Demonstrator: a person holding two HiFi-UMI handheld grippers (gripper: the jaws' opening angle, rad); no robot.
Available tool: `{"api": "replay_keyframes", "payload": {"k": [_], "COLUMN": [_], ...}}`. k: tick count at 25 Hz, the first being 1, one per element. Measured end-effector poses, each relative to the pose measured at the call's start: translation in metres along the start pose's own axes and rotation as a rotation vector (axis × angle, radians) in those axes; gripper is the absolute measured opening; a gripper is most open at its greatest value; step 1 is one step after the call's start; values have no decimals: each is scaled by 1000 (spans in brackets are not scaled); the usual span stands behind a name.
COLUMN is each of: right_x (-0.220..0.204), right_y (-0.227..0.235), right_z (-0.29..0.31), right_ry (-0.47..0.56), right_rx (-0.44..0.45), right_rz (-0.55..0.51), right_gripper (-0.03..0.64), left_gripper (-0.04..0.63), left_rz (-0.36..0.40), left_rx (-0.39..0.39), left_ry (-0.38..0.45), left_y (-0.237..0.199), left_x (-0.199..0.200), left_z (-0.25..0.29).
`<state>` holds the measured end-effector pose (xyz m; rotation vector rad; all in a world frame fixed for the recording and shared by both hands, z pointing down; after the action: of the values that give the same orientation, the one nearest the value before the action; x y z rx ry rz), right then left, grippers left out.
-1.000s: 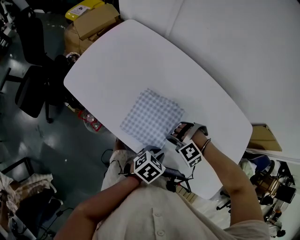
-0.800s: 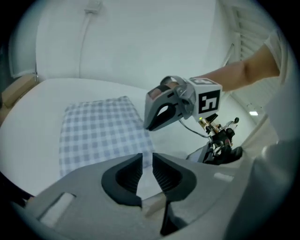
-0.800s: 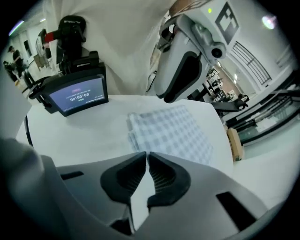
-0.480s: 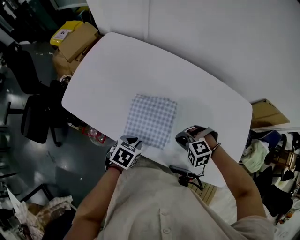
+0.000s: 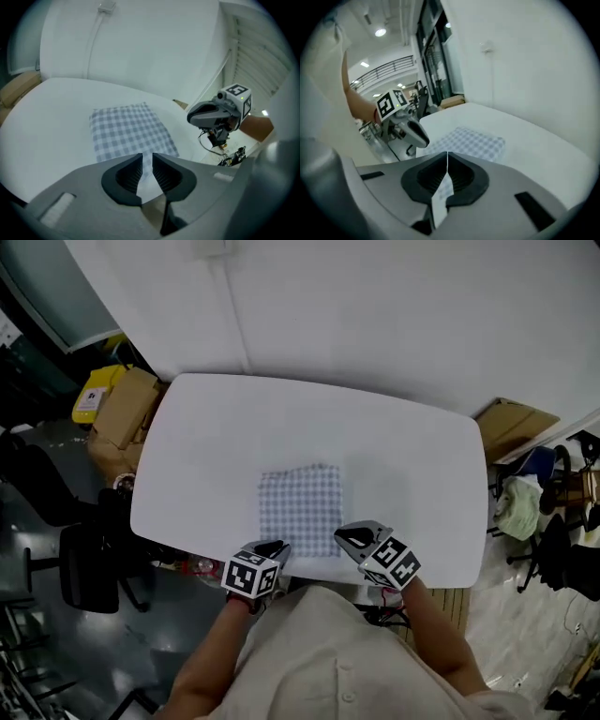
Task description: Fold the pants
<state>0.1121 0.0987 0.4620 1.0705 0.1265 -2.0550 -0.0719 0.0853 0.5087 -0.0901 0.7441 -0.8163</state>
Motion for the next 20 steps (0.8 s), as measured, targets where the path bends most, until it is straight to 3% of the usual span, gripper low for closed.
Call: {"api": "replay_keyframes", "payload": {"k": [5,10,15,20], "right_x": [-3,-7,-8,-4], "right_y": [-10,-33,-60,-75], "right_z": [-4,-8,-5,-2], "right_ry": [97,213,255,306], "right_rx": [-89,-139,-158,-171], "right_rz": [281,532,579,607], "right_gripper": [21,21,20,17], "left_gripper": [63,43,43,43], "left_rz": [2,16,18,84], "left_rx": [-103,-141,-161,-190], "left_ry": [110,272,399,402], "left_y": [-8,-28,-39,-30], "left_x": [15,25,41,47], "left_z": [-19,-60,-83,-89]}}
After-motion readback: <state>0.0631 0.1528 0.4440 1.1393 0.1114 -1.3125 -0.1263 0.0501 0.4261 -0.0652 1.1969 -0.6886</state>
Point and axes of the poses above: the fingertips, and each gripper's own axes: z forward along the fingers, y to its right, x out of its top, the point moved 6 cm from there along -z, backward along the fingers, and after that the axes turned 5 degrees about z, right-handed, at the moved point
